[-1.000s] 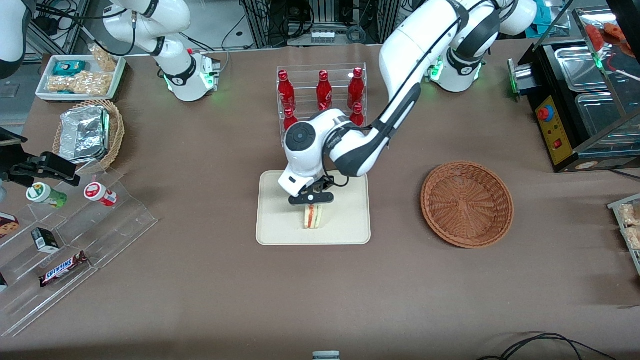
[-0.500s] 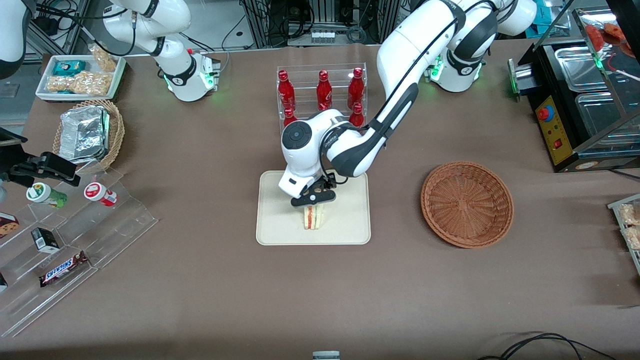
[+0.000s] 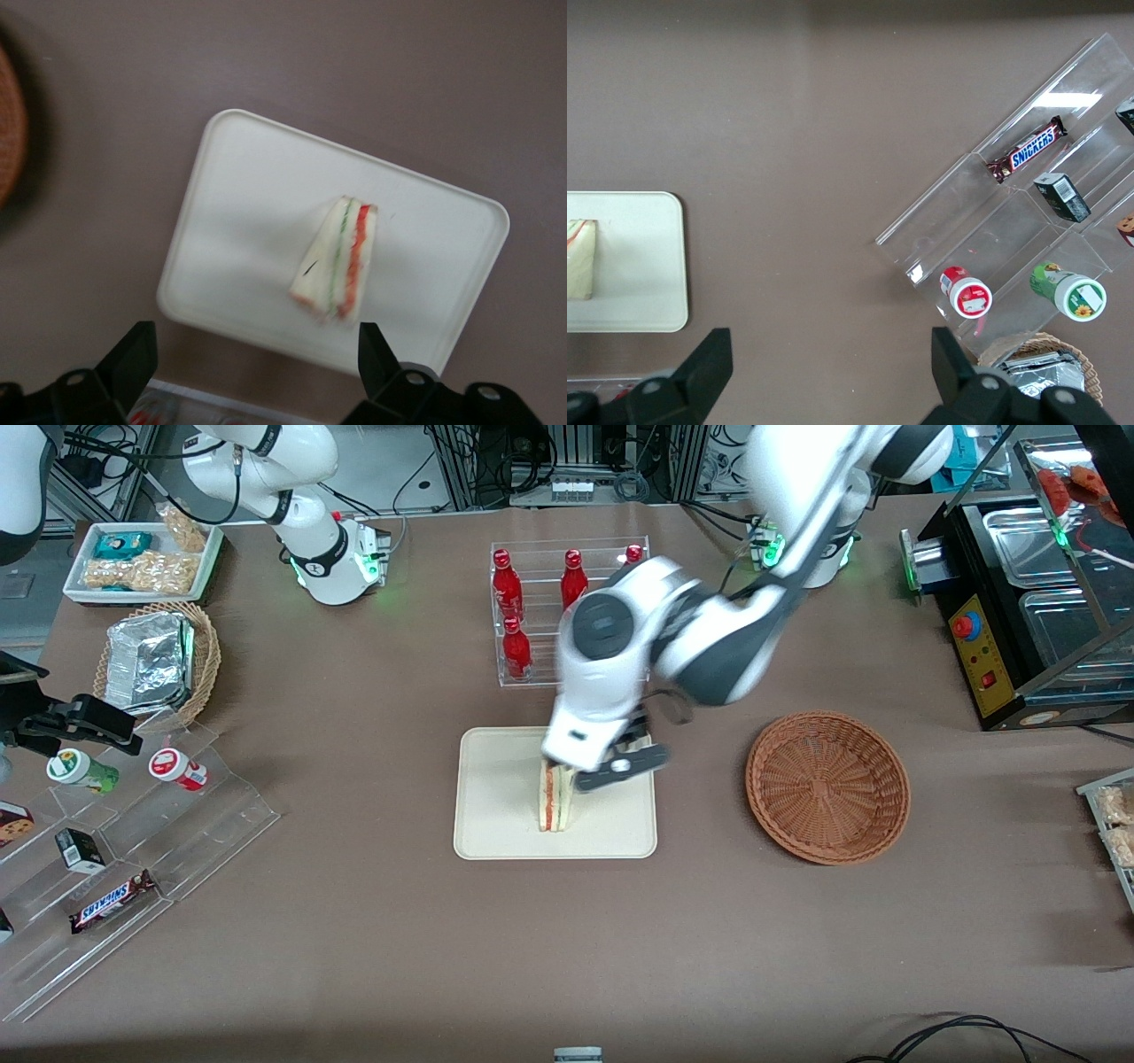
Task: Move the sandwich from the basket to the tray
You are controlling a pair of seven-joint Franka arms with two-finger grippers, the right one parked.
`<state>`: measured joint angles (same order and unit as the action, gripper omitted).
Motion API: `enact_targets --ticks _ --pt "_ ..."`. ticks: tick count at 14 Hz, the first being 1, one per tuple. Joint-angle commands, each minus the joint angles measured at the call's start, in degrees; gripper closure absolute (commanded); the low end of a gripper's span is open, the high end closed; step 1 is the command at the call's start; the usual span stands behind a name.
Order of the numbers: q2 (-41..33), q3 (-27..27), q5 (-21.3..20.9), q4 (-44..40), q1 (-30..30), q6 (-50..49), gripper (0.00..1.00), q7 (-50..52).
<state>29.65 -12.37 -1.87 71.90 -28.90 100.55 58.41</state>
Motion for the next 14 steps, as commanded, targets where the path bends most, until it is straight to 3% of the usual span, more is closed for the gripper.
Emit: enact_targets --ticks 1,5,9,12,14 --pt "-9.33 -0.37 4.86 6.14 7.60 -8.14 0.00 -9.08" --pt "-15.14 -0.11 4.51 6.14 20.07 -22.47 0.00 -23.83" --pt "-17.52 -0.11 2.93 5.79 32.21 -28.29 0.00 -31.51" --pt "-18.93 -0.02 -2.07 5.44 32.67 -29.09 0.00 -33.53" --pt "-19.28 -0.02 -2.61 5.53 33.46 -29.27 0.00 -36.51"
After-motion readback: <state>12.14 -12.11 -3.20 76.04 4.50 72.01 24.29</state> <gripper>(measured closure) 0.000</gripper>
